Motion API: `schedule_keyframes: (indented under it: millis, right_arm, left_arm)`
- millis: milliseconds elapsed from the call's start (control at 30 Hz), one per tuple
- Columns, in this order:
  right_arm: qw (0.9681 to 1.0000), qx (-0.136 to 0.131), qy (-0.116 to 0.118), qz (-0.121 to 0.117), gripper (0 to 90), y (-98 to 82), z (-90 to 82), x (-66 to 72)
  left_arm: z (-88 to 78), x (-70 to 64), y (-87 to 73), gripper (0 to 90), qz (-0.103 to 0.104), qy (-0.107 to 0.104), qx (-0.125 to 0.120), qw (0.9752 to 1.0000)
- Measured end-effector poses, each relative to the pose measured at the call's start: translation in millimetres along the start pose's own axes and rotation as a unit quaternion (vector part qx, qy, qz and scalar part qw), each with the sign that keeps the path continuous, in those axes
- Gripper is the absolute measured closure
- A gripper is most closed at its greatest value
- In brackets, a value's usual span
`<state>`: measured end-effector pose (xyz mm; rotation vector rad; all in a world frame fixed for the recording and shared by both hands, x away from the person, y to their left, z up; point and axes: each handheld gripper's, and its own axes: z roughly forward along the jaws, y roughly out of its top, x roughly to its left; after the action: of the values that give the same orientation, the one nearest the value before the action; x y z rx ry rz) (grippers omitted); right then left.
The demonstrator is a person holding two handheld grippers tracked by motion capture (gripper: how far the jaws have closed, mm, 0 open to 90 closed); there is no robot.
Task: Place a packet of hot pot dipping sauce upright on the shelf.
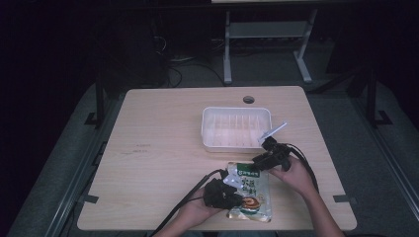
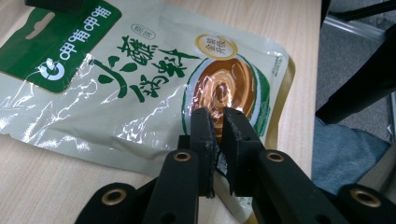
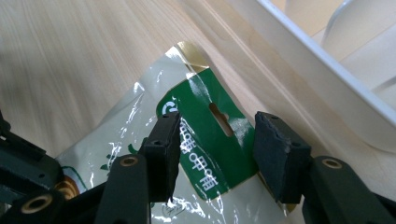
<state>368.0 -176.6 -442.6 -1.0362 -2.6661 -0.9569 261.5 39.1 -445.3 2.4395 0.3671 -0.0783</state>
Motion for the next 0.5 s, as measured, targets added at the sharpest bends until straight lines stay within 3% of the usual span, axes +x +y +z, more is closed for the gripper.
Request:
schedule_keyframes:
  millis: [500]
  right_arm:
    - [0.9999,0.012,-0.002,0.005,48.4,-1.2,9.0,-6.9]
  left_arm:
    - [6.7,4.8,0.7,86.4,-0.011,-0.007,0.015,0.9998]
